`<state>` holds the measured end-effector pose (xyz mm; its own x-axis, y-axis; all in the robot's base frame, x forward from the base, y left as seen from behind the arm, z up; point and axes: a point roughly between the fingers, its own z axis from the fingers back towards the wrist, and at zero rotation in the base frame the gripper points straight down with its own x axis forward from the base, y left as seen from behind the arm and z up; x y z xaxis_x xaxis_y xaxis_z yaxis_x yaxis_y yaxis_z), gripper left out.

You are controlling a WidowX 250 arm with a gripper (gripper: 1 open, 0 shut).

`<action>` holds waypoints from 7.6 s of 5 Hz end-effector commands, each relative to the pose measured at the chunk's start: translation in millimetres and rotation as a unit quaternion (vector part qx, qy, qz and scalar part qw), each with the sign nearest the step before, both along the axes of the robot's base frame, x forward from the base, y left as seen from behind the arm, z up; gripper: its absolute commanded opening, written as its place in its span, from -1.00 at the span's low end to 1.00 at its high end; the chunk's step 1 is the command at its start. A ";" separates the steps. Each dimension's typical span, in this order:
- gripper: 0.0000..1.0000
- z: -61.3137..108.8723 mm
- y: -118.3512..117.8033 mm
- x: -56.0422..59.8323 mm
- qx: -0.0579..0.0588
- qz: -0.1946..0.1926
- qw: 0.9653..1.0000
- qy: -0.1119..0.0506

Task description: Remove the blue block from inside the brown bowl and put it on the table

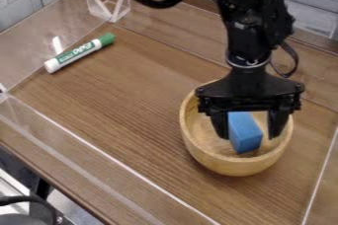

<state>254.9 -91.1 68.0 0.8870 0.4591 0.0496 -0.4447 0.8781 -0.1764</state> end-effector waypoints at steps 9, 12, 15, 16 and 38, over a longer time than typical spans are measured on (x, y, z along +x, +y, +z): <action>1.00 -6.8 1.8 20.3 0.006 0.004 0.999 -0.033; -1.00 -18.2 4.8 19.3 0.011 0.013 0.999 -0.029; -1.00 -8.6 9.7 18.1 0.029 0.008 0.999 -0.025; -1.00 -5.7 10.9 18.0 0.033 0.005 0.999 -0.024; -1.00 0.1 20.8 9.6 0.034 -0.027 0.999 -0.002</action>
